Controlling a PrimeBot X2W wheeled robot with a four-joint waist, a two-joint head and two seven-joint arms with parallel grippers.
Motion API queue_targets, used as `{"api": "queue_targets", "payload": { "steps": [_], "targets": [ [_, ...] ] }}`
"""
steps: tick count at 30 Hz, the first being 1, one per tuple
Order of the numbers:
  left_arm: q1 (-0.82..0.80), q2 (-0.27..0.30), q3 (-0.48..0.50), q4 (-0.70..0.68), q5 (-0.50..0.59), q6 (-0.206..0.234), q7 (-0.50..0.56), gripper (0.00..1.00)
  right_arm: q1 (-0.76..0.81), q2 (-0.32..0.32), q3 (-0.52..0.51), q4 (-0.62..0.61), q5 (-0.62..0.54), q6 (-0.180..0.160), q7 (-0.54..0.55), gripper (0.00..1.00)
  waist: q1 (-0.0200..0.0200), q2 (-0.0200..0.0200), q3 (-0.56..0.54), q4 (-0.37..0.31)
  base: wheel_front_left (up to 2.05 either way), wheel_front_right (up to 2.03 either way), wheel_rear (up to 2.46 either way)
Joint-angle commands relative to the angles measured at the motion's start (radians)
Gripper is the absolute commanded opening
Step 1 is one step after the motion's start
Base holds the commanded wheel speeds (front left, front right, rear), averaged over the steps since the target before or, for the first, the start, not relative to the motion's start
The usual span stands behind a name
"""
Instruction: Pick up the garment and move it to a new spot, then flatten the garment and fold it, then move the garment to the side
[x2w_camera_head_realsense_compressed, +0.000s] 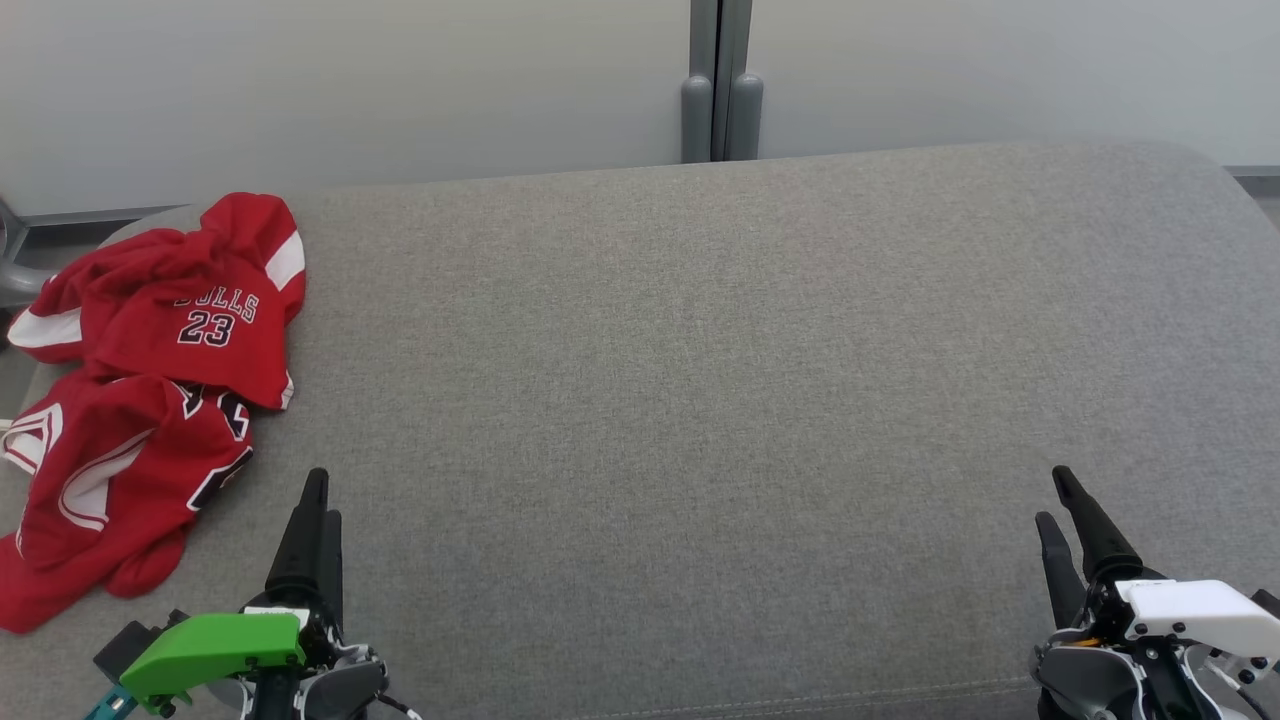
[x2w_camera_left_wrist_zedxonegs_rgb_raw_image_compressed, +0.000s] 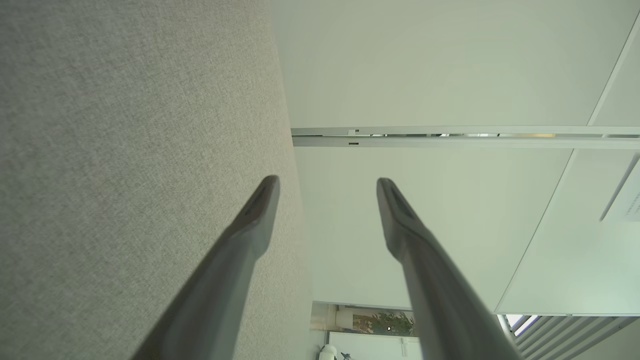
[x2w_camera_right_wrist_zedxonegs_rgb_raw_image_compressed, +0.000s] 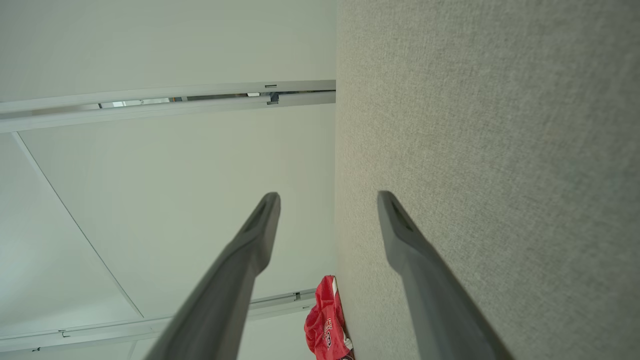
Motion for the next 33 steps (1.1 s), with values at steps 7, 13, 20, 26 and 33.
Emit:
{"api": "queue_targets", "payload": {
  "steps": [7,13,20,26,33],
  "targets": [
    [-0.008,0.003,-0.022,-0.053,0.077,0.014,-0.037,1.0,-0.009,-0.007,0.025,-0.042,-0.085,0.0,-0.047,1.0,0.0,-0.0001,0.0,0.0,0.0,0.0,0.0],
    [-0.007,0.004,-0.036,-0.086,0.193,0.036,-0.061,1.0,-0.008,-0.008,0.036,-0.064,-0.194,0.0,-0.077,1.0,0.0,-0.0001,0.0,0.0,0.0,0.0,0.0],
    [-0.006,0.005,-0.051,-0.114,0.336,0.056,-0.084,1.0,-0.005,-0.009,0.048,-0.101,-0.321,0.0,-0.105,1.0,0.0,-0.0001,0.001,0.0,0.0,0.0,0.0],
    [-0.002,0.005,-0.058,-0.14,0.47,0.073,-0.105,1.0,0.0,-0.01,0.065,-0.139,-0.466,0.0,-0.131,1.0,0.0,-0.0001,0.001,-0.001,0.0,0.0,0.0],
    [0.009,0.006,-0.062,-0.16,0.628,0.089,-0.127,1.0,0.007,-0.011,0.095,-0.172,-0.635,0.0,-0.16,1.0,0.0,-0.0001,0.002,-0.001,0.0,0.0,0.0]
  ]
}}
